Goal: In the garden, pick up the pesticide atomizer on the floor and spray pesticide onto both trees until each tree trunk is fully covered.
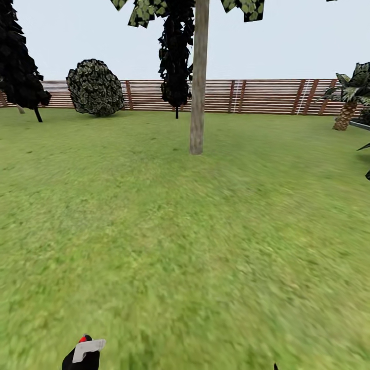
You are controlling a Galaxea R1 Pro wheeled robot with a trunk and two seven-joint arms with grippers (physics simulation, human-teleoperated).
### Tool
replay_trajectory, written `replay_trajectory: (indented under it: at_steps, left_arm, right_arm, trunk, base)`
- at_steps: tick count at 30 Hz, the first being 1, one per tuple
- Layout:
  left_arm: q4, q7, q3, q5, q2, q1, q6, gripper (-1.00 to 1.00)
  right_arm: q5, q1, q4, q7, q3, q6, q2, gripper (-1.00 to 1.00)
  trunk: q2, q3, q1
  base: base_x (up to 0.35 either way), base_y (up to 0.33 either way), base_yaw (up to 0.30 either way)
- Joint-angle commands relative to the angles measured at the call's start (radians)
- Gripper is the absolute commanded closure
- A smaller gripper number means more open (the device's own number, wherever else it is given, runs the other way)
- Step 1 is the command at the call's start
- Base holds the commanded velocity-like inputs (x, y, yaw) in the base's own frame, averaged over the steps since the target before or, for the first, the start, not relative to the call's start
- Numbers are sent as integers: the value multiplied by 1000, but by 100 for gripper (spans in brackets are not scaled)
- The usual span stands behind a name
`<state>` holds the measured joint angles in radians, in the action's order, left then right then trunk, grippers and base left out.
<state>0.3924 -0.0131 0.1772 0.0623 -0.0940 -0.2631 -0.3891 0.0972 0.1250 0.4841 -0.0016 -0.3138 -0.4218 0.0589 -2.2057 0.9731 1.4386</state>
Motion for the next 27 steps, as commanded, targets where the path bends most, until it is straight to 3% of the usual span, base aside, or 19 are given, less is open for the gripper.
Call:
replay_trajectory:
  at_steps: [1,27]
  left_arm:
    - [-1,-1,4,7,0,-1,-4,100]
    - [-1,-1,4,7,0,-1,-4,100]
  right_arm:
    - [10,1,-1,0,-5,-3,-1,-100]
    - [11,1,-1,0,-5,-3,-1,-100]
  trunk:
    - [0,1,0]
    - [0,1,0]
  base:
    - [338,0,0]
    - [338,0,0]
